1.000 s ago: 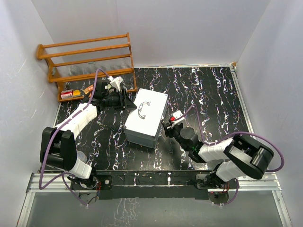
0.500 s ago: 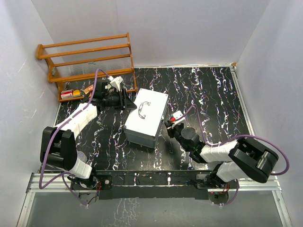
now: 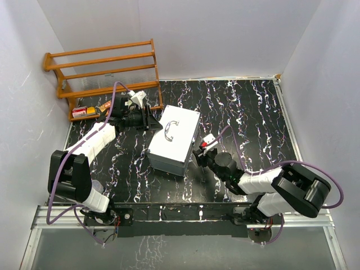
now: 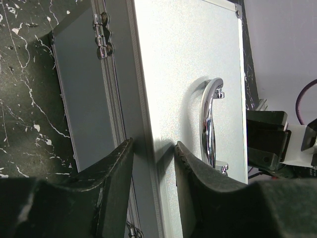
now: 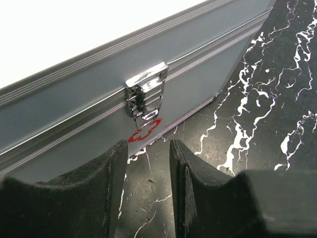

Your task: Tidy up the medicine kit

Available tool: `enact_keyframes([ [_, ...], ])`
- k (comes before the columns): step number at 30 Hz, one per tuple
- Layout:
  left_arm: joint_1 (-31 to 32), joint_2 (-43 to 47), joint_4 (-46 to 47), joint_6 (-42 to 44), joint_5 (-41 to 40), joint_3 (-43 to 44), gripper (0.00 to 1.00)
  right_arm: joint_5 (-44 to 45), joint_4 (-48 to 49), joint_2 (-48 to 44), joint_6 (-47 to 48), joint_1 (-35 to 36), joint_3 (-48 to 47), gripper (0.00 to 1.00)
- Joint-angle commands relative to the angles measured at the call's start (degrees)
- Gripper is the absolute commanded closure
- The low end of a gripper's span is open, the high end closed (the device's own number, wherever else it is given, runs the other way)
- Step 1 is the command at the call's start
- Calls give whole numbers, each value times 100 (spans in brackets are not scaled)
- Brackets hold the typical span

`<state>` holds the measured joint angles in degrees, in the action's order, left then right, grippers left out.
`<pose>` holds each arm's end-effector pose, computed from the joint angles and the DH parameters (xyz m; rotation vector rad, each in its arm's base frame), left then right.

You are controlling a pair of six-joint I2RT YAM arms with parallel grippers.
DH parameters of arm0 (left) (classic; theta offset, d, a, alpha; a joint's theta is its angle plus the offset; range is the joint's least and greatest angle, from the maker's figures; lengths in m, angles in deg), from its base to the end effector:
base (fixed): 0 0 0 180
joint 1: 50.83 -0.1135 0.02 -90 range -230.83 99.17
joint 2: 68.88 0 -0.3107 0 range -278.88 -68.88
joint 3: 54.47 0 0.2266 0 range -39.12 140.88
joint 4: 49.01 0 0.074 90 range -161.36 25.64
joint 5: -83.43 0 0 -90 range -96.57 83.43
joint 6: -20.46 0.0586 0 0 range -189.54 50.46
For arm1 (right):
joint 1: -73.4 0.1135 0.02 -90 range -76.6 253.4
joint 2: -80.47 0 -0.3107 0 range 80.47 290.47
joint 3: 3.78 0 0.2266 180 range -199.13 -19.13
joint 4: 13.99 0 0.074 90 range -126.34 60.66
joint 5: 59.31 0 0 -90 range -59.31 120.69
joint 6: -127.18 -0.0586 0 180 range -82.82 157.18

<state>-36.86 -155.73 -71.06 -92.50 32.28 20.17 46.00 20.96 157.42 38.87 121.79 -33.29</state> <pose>0.3048 -0.1137 0.3085 0.2350 2.2110 -1.0972 0.1647 0.1621 0.2210 -0.5806 1.6976 0.3474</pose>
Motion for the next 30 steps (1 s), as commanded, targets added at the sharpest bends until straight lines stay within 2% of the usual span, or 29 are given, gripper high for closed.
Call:
enact_keyframes([
  [1, 66, -381, -763, 336, -495, -229, 65, 71, 377, 174, 22, 14, -269, 62],
  [6, 54, -387, -754, 337, -484, -233, 65, 532, 781, 475, -112, 12, -372, 62],
  [13, 56, -400, -763, 341, -475, -225, 65, 656, 1206, 804, -170, 12, -450, 62],
  [16, 58, -394, -767, 336, -475, -222, 66, 1112, 1194, 870, -289, 10, -500, 65],
  [19, 59, -386, -771, 327, -493, -227, 66, 1647, 882, 692, -557, 13, -496, 70],
  [23, 60, -378, -765, 320, -477, -227, 67, 1787, 860, 401, -706, 7, -266, 74],
  [30, 57, -411, -754, 314, -397, -224, 67, 1692, 838, 248, -612, 14, -283, 74],
])
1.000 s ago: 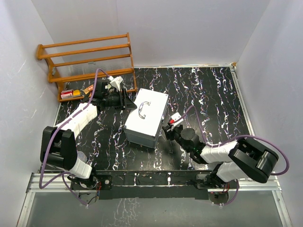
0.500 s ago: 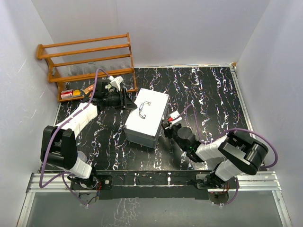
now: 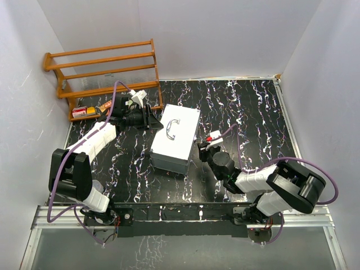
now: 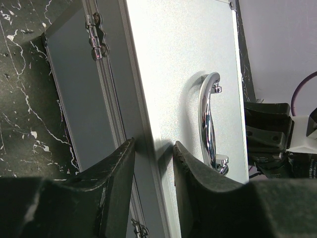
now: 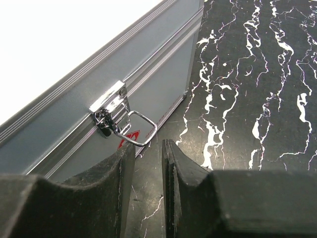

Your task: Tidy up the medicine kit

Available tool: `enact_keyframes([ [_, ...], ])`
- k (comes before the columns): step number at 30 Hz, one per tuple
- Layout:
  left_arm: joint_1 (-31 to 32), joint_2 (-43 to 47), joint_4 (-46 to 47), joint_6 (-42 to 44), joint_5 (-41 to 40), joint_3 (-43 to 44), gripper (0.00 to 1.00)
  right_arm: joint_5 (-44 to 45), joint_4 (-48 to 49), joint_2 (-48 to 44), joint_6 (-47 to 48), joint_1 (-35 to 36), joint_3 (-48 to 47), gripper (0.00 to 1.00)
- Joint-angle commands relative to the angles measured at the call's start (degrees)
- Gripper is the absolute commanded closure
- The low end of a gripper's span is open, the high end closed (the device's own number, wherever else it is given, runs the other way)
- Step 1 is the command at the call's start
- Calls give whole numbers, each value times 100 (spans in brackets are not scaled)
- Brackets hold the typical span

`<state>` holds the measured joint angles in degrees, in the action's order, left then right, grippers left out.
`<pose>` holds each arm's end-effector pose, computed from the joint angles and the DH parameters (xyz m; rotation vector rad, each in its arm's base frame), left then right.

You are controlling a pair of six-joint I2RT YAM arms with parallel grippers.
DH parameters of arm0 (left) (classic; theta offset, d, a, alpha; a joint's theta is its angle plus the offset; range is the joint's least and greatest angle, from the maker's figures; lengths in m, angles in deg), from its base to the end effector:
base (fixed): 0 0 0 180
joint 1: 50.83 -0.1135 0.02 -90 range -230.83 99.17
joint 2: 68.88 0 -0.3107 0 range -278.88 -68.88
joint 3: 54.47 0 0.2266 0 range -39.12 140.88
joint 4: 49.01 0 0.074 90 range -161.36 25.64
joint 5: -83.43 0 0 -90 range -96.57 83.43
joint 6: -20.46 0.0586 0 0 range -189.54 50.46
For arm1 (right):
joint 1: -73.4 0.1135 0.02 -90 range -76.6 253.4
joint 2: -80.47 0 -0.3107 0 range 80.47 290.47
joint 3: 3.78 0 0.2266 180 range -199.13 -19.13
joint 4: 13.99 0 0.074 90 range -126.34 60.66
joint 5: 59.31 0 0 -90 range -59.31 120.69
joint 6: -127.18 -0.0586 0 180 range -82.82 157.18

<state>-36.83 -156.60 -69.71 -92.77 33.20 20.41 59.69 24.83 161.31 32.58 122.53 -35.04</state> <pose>0.3090 -0.1157 0.3078 0.2456 2.1983 -1.1164 0.1789 0.1633 0.2243 -0.3077 1.7136 0.2441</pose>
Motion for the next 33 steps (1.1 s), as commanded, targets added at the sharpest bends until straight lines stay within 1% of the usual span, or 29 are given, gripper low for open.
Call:
enact_keyframes([
  [1, 52, -324, -892, 343, -489, -249, 67, 307, 464, -125, 39, -65, -135, 74],
  [9, 58, -326, -898, 354, -481, -249, 67, 298, 539, -117, 136, -60, -192, 75],
  [10, 53, -330, -892, 350, -477, -248, 67, 305, 547, -139, 149, -61, -192, 76],
  [14, 58, -327, -898, 354, -471, -249, 67, 275, 572, -275, 249, -65, -180, 87],
  [16, 59, -328, -898, 354, -468, -246, 68, 251, 576, -321, 296, -64, -179, 88],
  [18, 55, -338, -894, 349, -448, -248, 68, 202, 584, -311, 363, -61, -202, 87],
  [25, 53, -333, -898, 354, -446, -248, 68, -236, 725, -223, 375, -61, -240, 80],
  [33, 53, -343, -888, 362, -401, -248, 68, -319, 688, -305, 166, -61, -322, 78],
])
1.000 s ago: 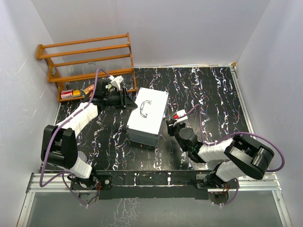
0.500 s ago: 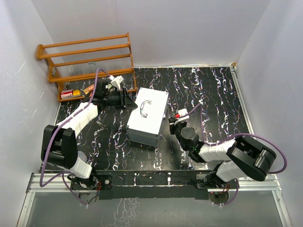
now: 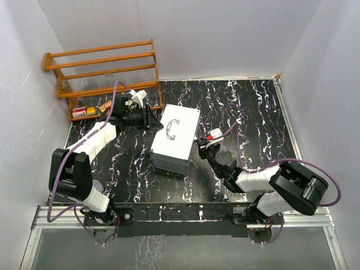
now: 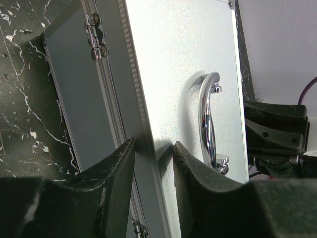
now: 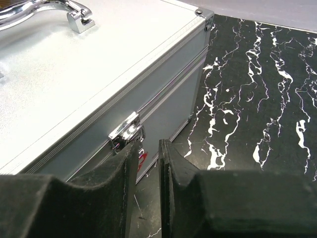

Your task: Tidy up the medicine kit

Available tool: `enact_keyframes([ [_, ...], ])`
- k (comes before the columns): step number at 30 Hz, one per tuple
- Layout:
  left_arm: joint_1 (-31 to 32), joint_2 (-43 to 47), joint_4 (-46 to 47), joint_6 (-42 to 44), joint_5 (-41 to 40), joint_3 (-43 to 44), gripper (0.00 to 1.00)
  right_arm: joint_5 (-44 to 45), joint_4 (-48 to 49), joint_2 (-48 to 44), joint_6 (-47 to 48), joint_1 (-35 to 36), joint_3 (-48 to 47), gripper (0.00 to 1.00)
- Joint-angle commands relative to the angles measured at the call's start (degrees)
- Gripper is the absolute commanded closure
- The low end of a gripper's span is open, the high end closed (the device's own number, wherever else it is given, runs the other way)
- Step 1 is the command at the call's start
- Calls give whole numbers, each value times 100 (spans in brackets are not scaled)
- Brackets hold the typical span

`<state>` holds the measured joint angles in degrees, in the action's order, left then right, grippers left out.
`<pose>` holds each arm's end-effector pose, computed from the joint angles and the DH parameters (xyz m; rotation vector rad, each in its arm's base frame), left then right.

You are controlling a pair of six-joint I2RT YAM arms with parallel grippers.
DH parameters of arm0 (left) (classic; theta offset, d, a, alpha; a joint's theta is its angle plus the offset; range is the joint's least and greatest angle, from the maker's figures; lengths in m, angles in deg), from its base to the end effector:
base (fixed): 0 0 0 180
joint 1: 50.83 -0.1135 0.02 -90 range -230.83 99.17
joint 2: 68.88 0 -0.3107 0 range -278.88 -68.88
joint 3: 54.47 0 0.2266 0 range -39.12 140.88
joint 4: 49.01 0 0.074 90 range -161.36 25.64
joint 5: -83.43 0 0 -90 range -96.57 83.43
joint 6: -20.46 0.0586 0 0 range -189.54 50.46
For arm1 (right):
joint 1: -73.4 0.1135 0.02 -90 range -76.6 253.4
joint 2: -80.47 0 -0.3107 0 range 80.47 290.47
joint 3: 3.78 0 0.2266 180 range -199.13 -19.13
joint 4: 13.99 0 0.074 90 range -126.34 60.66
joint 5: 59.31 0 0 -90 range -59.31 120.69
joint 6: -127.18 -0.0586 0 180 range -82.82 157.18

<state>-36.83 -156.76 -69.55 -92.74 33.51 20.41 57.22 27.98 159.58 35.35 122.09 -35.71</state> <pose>0.3095 -0.1160 0.3074 0.2496 2.1974 -1.1219 0.1789 0.1639 0.2409 -0.3248 1.6279 0.2862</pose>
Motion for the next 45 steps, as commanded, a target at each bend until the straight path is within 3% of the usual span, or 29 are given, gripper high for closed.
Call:
enact_keyframes([
  [1, 57, -331, -904, 360, -418, -242, 68, -91, 294, -159, -131, -17, -262, 77],
  [17, 54, -380, -906, 352, -290, -231, 68, -560, -98, -319, -179, -18, -623, 76],
  [22, 59, -383, -924, 336, -303, -222, 66, 89, -391, -578, -553, -41, -669, 72],
  [25, 53, -388, -935, 326, -300, -222, 65, 777, -1394, -907, -1118, -138, -934, 68],
  [29, 53, -380, -918, 302, -236, -222, 62, 1236, -3456, -1249, -2405, -346, -1502, 63],
  [32, 59, -384, -901, 299, -198, -235, 61, 1103, -5064, -1289, -3252, -648, -1961, 62],
  [35, 58, -380, -875, 283, -164, -248, 60, 479, -6052, -1160, -3779, -989, -2274, 62],
  [39, 51, -394, -862, 281, -140, -253, 61, -550, -6793, -778, -4013, -1335, -2623, 70],
  [45, 56, -431, -851, 290, -106, -256, 65, -1494, -6876, -147, -4050, -1430, -3051, 94],
])
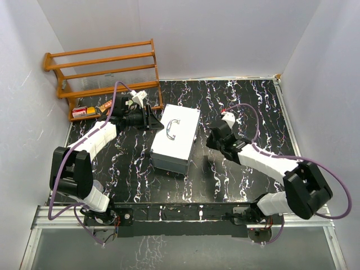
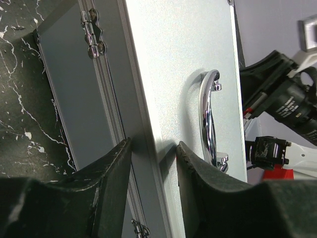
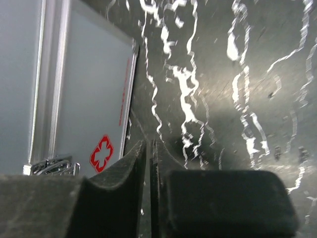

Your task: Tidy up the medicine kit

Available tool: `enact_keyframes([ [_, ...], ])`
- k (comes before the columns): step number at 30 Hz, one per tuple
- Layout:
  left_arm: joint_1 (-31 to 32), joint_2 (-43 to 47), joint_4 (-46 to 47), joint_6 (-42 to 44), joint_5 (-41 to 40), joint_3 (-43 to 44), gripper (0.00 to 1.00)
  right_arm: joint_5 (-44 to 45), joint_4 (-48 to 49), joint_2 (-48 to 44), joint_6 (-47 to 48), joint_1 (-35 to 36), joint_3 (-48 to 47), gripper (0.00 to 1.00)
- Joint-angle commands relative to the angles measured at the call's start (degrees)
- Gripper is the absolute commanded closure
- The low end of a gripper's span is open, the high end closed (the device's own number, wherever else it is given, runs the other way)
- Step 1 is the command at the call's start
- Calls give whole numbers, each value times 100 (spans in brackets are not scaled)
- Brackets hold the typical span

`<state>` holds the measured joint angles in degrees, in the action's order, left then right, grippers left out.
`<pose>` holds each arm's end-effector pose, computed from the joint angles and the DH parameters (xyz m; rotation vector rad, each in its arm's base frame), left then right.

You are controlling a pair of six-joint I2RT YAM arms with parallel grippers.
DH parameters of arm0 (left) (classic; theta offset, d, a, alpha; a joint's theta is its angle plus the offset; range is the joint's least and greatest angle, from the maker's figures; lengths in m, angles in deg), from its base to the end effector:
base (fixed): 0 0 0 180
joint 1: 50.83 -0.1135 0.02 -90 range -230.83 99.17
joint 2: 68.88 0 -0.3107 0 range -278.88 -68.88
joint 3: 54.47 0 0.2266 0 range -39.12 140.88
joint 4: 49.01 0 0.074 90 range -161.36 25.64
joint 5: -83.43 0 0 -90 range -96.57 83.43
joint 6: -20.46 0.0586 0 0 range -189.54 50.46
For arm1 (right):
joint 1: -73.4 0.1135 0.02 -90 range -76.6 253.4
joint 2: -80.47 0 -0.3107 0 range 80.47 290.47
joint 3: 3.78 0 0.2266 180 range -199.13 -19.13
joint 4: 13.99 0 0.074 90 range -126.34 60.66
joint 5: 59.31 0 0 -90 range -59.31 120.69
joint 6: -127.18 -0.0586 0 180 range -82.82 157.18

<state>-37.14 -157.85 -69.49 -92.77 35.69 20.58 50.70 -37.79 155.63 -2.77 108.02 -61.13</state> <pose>0.3125 -0.1167 0.3033 0.2611 2.2069 -1.1618 0.2193 0.1270 0.2588 0.2833 2.2438 0.2972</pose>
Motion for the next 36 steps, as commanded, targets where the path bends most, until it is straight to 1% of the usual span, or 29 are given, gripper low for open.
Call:
enact_keyframes([
  [1, 89, -323, -858, 292, -329, -275, 67, -940, -294, 334, -241, -17, -591, 97],
  [4, 88, -328, -852, 301, -323, -275, 69, -1256, -178, 536, -232, -17, -778, 100],
  [8, 83, -355, -841, 292, -270, -275, 70, -1661, 23, 702, -247, -16, -905, 100],
  [14, 82, -389, -793, 275, -157, -284, 70, -1904, 538, 736, -222, -18, -829, 100],
  [18, 88, -438, -732, 233, 41, -297, 70, -2255, 834, 739, -323, -16, -822, 100],
  [23, 85, -519, -470, 67, 474, -361, 69, -2807, 1224, 708, -685, -16, -751, 100],
  [28, 121, -680, -97, -295, 797, -362, 69, -2810, 1345, 624, -960, -18, -675, 100],
  [32, 264, -800, -180, -412, 611, -51, 69, -2687, 1423, 454, -1103, -16, -556, 100],
  [36, 342, -900, -168, -525, 458, 194, 70, -2381, 1523, 337, -1163, -16, -396, 100],
])
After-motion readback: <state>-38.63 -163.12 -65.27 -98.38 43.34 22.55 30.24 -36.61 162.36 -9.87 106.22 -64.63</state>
